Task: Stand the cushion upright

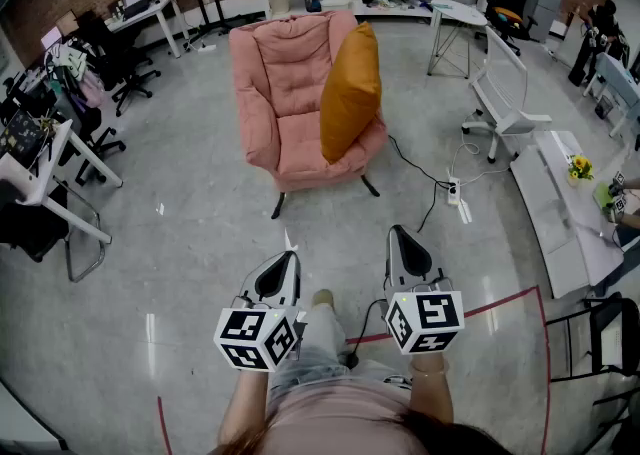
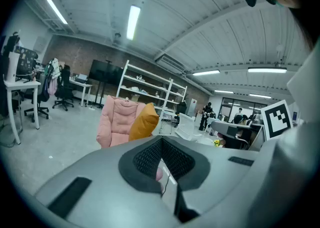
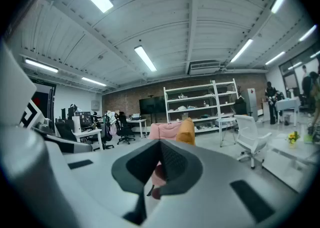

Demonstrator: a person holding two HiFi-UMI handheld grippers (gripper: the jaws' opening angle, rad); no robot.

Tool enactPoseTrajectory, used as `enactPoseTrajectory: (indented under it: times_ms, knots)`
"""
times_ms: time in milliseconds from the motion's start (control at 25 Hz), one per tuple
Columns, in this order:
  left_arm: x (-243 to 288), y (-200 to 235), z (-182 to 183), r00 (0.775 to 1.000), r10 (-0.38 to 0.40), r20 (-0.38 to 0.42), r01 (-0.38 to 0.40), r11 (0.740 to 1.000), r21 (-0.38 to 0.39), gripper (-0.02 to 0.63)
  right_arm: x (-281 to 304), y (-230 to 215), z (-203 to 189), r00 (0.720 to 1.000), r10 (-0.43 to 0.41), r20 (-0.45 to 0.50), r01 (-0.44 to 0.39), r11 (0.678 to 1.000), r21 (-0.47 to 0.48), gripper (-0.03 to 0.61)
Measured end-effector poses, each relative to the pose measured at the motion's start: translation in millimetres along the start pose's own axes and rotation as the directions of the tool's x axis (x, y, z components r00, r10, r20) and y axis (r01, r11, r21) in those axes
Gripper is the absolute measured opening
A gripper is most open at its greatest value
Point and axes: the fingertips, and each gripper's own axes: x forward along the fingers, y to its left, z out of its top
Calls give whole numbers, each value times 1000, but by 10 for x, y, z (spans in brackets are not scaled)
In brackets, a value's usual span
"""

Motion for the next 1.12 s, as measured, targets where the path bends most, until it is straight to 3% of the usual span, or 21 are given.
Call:
enactPoseTrajectory:
  times_ms: [520, 1120]
  knots:
    - [1110, 326, 566, 996, -79, -32, 79, 997, -2, -5, 1057, -370, 354, 998, -66, -23, 67, 998, 11, 17]
    - [1935, 870, 990, 992, -127, -27, 126, 992, -14, -5, 1989, -460, 568, 995, -99, -18, 100, 995, 30, 17]
